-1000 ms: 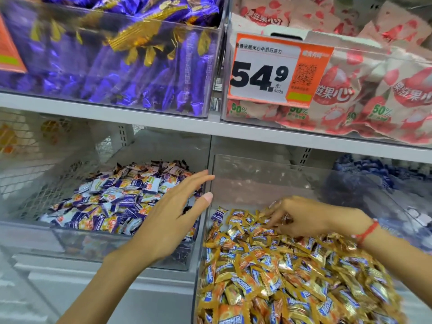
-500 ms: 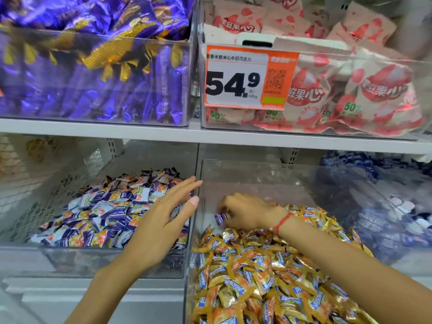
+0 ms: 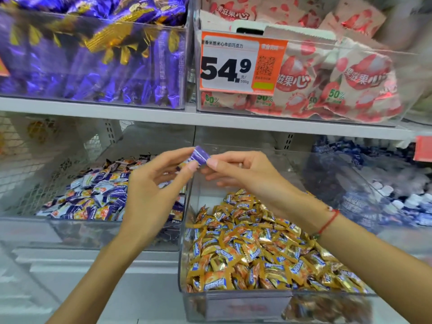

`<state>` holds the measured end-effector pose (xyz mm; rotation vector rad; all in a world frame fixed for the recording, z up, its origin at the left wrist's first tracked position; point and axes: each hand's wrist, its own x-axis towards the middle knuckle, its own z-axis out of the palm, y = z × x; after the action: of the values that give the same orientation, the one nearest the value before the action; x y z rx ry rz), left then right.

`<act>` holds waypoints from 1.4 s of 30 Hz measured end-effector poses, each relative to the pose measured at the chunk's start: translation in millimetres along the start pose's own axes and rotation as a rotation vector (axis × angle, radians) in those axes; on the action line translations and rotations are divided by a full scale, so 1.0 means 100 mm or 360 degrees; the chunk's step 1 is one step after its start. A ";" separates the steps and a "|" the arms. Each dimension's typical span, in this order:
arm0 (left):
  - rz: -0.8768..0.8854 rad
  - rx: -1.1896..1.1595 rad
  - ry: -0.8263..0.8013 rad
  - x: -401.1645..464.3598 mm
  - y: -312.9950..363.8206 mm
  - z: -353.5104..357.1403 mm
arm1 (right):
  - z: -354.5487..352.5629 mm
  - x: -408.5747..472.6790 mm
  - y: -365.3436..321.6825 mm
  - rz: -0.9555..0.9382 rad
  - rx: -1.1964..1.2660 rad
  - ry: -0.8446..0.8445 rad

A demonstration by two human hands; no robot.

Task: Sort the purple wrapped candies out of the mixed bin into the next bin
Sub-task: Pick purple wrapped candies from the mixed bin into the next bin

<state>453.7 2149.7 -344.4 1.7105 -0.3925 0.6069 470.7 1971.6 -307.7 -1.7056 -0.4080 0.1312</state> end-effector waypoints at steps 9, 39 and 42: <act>-0.0378 0.0626 -0.0237 0.01 -0.28 -0.23 | -0.31 -0.36 0.25 -0.0192 -0.1178 -0.0655; -0.0258 0.0324 -0.0456 -0.06 -0.49 0.00 | -0.10 0.33 1.14 -0.0229 -0.2055 -0.0840; -0.0265 0.0321 -0.0459 -0.06 -0.49 -0.01 | -0.39 0.26 1.06 -0.0393 -0.2225 -0.0747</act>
<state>476.6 2161.1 -386.8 2.0100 -0.3961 0.2849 527.9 1930.9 -399.8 -2.9670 -1.2485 0.0525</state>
